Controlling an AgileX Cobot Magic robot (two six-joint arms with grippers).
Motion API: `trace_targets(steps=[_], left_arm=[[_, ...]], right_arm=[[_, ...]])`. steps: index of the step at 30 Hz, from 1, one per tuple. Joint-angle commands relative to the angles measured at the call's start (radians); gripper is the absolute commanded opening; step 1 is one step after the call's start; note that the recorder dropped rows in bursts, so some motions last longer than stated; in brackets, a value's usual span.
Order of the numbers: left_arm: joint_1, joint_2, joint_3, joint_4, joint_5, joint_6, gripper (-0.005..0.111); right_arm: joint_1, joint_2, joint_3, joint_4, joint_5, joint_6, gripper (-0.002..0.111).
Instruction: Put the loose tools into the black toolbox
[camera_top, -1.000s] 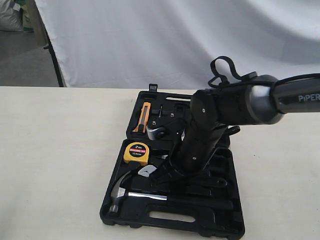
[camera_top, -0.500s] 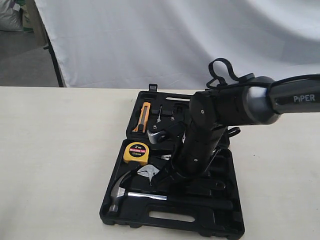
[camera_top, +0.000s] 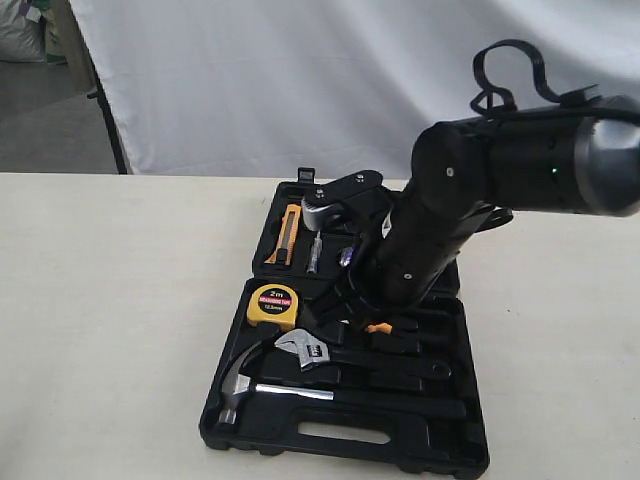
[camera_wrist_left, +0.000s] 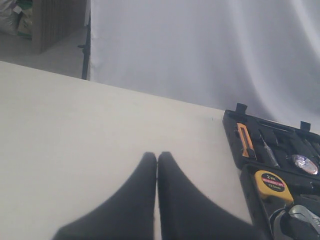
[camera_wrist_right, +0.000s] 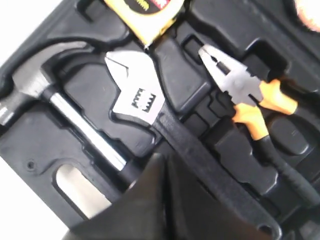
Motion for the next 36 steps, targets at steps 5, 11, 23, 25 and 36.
trace_targets(steps=[5, 11, 23, 25, 36], left_arm=[[0.025, -0.003, -0.003, 0.004, -0.007, -0.005, 0.001], [0.025, -0.003, -0.003, 0.004, -0.007, -0.005, 0.001], [0.025, -0.003, -0.003, 0.004, -0.007, -0.005, 0.001], [0.025, -0.003, -0.003, 0.004, -0.007, -0.005, 0.001], [0.025, -0.003, -0.003, 0.004, -0.007, -0.005, 0.001]], right_arm=[[-0.006, -0.015, 0.001, -0.008, -0.037, 0.006, 0.000], [-0.006, 0.042, 0.001, -0.034, -0.037, 0.006, 0.000], [-0.006, 0.153, 0.001, -0.050, -0.056, 0.006, 0.000], [-0.006, 0.148, 0.001, -0.061, -0.061, 0.006, 0.000], [-0.006, -0.004, -0.001, -0.065, -0.109, 0.058, 0.000]])
